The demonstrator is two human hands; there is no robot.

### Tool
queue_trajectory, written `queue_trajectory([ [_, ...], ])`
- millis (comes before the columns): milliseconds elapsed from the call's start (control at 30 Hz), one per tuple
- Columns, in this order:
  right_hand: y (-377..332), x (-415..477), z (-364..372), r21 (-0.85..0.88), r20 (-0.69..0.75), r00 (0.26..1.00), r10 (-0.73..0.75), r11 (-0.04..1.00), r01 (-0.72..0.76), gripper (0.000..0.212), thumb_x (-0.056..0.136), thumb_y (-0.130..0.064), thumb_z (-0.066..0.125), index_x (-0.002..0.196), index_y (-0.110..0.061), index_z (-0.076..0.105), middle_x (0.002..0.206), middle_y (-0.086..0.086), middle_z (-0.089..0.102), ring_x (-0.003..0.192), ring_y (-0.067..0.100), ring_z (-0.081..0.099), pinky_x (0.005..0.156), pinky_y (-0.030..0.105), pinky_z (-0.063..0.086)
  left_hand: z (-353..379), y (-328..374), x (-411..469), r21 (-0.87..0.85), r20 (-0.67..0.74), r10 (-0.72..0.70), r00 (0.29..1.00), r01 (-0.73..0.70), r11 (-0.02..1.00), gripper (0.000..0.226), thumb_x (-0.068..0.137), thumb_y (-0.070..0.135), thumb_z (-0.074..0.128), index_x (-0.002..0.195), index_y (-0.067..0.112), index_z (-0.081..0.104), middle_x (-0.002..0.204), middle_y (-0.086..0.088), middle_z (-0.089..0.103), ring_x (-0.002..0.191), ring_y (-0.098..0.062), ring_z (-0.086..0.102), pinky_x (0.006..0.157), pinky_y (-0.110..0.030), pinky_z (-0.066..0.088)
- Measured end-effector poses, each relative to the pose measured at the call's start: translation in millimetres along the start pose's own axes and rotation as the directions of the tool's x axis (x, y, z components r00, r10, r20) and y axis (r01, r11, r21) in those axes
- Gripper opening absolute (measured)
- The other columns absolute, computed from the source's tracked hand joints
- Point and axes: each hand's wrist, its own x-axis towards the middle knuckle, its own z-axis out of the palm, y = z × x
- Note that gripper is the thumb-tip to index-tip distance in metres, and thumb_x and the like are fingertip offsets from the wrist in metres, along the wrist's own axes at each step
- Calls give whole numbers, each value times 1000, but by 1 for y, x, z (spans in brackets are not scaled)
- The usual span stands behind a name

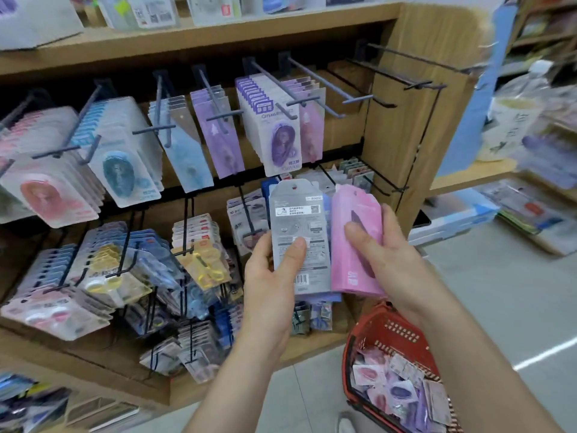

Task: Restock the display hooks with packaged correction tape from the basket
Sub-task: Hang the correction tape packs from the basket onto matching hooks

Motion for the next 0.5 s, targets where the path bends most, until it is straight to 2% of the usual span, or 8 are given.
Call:
queue_trajectory([
  [67, 1, -5, -17, 69, -41, 999, -3, 998, 5, 31, 86, -21, 74, 113, -29, 62, 105, -2, 75, 98, 16, 72, 93, 44, 57, 9, -1, -1, 30, -1, 14, 1000, -14, 999, 27, 91, 22, 64, 118, 19, 61, 109, -3, 74, 98, -26, 72, 83, -48, 59],
  [100, 0, -3, -20, 114, -56, 998, 0, 993, 7, 34, 81, -19, 77, 112, -24, 65, 104, 3, 76, 99, 25, 72, 93, 51, 56, 14, -1, -1, 43, 4, 17, 1000, -17, 999, 29, 91, 23, 64, 119, 18, 60, 110, -3, 74, 99, -25, 72, 85, -49, 58],
  [200, 6, -1, -37, 292, 43, 999, 28, 956, -40, 48, 77, -18, 74, 123, -24, 61, 113, 5, 74, 104, 29, 71, 86, 45, 59, 32, -4, 1, 41, 48, 2, 999, -4, 999, 35, 87, 26, 66, 119, 15, 59, 111, -5, 73, 98, -24, 72, 86, -46, 58],
  [300, 8, 3, -62, 368, 107, 994, 15, 928, -53, 63, 78, -13, 79, 134, -27, 53, 121, 7, 71, 108, 28, 69, 82, 41, 60, 54, -6, 9, 4, 124, -66, 990, 66, 998, 41, 82, 31, 65, 119, 13, 62, 109, -7, 74, 98, -25, 72, 83, -41, 57],
  [400, 13, 17, -88, 325, 3, 1000, 2, 946, -3, 77, 72, -16, 78, 140, -29, 47, 126, 6, 68, 109, 25, 69, 86, 40, 59, 82, -6, 20, 43, 118, -47, 992, 42, 998, 22, 94, 23, 59, 113, 17, 66, 103, -3, 76, 95, -23, 73, 77, -35, 58],
  [467, 13, 24, -105, 224, -105, 994, -43, 972, 66, 86, 74, -19, 84, 143, -43, 39, 134, -3, 62, 117, 20, 64, 100, 46, 53, 100, -3, 30, 62, 79, 14, 997, -19, 998, 14, 98, 21, 56, 107, 21, 67, 101, -2, 77, 93, -23, 73, 78, -39, 59],
  [500, 10, 28, -113, 140, -143, 987, -78, 985, 99, 85, 79, -22, 82, 142, -55, 34, 138, -12, 56, 122, 16, 60, 104, 45, 49, 108, 0, 35, 61, 77, 42, 996, -46, 997, 14, 98, 22, 56, 106, 22, 68, 102, -3, 76, 94, -23, 73, 80, -41, 59],
])
